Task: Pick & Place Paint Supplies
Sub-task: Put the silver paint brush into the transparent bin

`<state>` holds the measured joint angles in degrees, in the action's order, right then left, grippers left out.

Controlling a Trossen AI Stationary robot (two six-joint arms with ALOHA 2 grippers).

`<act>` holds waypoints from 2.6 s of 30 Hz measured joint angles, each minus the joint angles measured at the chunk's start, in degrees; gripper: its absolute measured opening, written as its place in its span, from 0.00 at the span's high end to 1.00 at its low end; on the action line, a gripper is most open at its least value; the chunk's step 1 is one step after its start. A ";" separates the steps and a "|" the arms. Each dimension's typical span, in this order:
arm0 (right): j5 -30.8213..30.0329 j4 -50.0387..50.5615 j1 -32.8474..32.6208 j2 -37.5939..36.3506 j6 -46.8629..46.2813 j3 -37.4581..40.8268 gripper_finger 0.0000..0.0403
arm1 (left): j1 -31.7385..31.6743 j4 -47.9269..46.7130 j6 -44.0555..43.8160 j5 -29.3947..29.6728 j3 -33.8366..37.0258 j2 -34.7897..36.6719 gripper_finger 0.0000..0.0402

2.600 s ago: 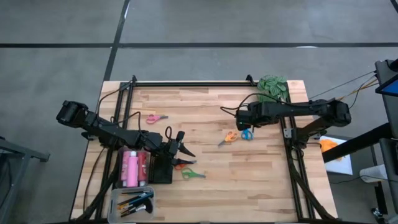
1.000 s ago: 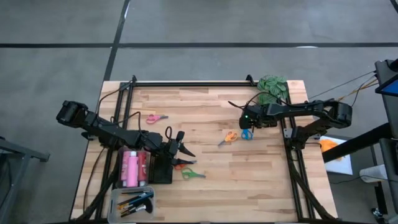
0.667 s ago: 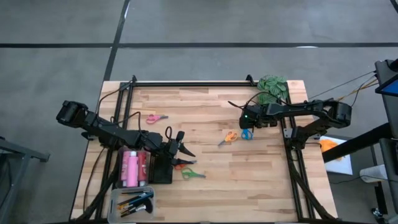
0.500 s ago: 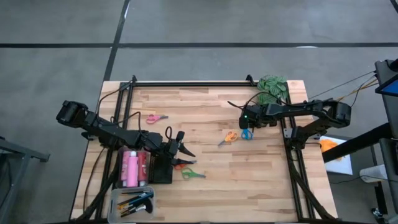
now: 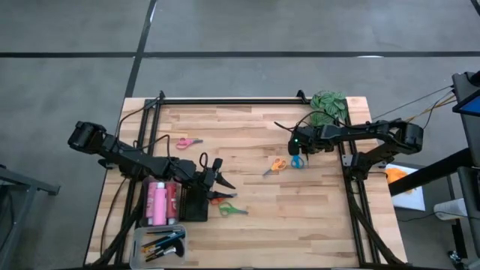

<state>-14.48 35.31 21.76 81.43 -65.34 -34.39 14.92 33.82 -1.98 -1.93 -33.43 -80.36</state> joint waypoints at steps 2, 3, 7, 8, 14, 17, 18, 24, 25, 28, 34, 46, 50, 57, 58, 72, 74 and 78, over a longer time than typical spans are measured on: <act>0.00 -0.01 0.00 -0.02 0.05 0.00 0.96 | 0.00 0.00 0.00 -0.01 0.00 0.02 0.65; -0.02 0.00 0.00 -0.02 0.25 0.00 0.96 | 0.00 -0.02 0.00 -0.01 0.00 0.01 0.65; 0.02 -0.02 -0.01 -0.40 0.90 0.07 0.96 | 0.00 -0.02 0.00 0.00 0.00 0.02 0.65; 0.04 -0.01 -0.06 -0.63 0.93 0.10 0.96 | 0.00 -0.04 0.00 -0.01 0.00 0.00 0.65; -0.41 0.29 -0.07 -3.18 1.07 0.22 0.96 | 0.00 -0.53 -0.02 0.00 0.00 0.00 0.65; -0.33 0.30 -0.11 -4.85 1.58 0.22 0.96 | 0.02 -0.68 -0.02 0.00 0.00 0.00 0.65; -0.33 0.28 -0.11 -5.58 1.93 0.22 0.96 | 0.00 -0.72 -0.02 -0.01 0.00 0.00 0.65; -0.22 -0.11 -1.12 -10.44 4.31 0.13 0.96 | 0.01 -0.73 -0.02 -0.01 0.00 0.00 0.65; -0.17 -0.24 -1.62 -11.38 4.83 0.13 0.96 | 0.00 -0.72 -0.02 -0.01 0.00 0.00 0.65; -0.02 -1.35 -3.52 -14.51 6.61 0.13 0.96 | 0.00 -0.88 -0.04 -0.01 0.00 0.00 0.65; -0.02 -9.79 -8.81 -20.54 13.12 0.11 0.96 | 0.00 -0.90 -0.07 0.00 0.00 0.00 0.65; 1.51 -50.41 -26.21 -21.53 32.10 2.32 0.96 | 0.01 -0.90 -0.07 0.00 0.01 0.00 0.64; 1.46 -61.72 -33.23 -18.34 40.44 2.78 0.96 | 0.00 -0.90 -0.07 -0.01 0.00 0.00 0.64; 0.92 -77.98 -41.54 -7.76 49.64 2.79 0.96 | 0.02 -0.83 -0.07 0.56 0.00 0.00 0.64; 0.60 -81.25 -42.30 -5.81 50.48 2.79 0.96 | 0.02 -0.79 -0.04 1.11 0.00 0.00 0.64; -6.47 -101.94 -43.06 17.12 60.59 -6.54 0.96 | 0.00 -0.17 -0.02 4.39 0.00 0.00 0.64; -6.56 -101.94 -42.81 19.02 61.00 -8.58 0.96 | 0.00 -0.22 -0.03 4.41 0.00 0.00 0.64; -6.54 -101.67 -42.56 21.34 61.26 -11.02 0.96 | 0.00 -0.31 -0.02 4.39 0.00 0.00 0.65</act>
<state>-21.02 -66.36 -20.80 102.77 -4.08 -45.41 14.92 33.52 -2.00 2.46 -33.43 -80.36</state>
